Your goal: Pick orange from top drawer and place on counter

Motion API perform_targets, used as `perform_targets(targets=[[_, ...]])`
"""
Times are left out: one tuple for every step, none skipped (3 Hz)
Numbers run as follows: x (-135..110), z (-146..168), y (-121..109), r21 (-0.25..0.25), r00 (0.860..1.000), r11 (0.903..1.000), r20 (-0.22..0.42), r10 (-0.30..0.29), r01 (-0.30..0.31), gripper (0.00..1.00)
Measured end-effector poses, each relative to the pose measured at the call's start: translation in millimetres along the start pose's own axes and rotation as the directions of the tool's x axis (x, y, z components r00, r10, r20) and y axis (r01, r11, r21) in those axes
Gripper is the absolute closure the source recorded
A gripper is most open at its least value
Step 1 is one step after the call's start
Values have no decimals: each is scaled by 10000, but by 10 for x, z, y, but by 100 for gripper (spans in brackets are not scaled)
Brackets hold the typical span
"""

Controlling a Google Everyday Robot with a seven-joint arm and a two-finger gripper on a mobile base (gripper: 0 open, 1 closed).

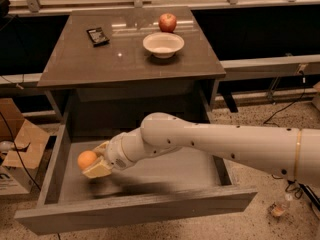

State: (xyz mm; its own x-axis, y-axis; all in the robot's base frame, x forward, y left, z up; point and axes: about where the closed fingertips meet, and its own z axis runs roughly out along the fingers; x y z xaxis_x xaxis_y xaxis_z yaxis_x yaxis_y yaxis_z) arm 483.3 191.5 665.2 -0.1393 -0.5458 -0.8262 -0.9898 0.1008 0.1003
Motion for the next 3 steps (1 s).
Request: perform_targets(targets=[[-213, -395, -197, 521, 9996, 9983, -82, -254, 258, 100], [-423, -948, -541, 1019, 9917, 9880, -659, -1101, 1164, 100], [-820, -1800, -1111, 1503, 9623, 9576, -1563, -2224, 2457, 100]])
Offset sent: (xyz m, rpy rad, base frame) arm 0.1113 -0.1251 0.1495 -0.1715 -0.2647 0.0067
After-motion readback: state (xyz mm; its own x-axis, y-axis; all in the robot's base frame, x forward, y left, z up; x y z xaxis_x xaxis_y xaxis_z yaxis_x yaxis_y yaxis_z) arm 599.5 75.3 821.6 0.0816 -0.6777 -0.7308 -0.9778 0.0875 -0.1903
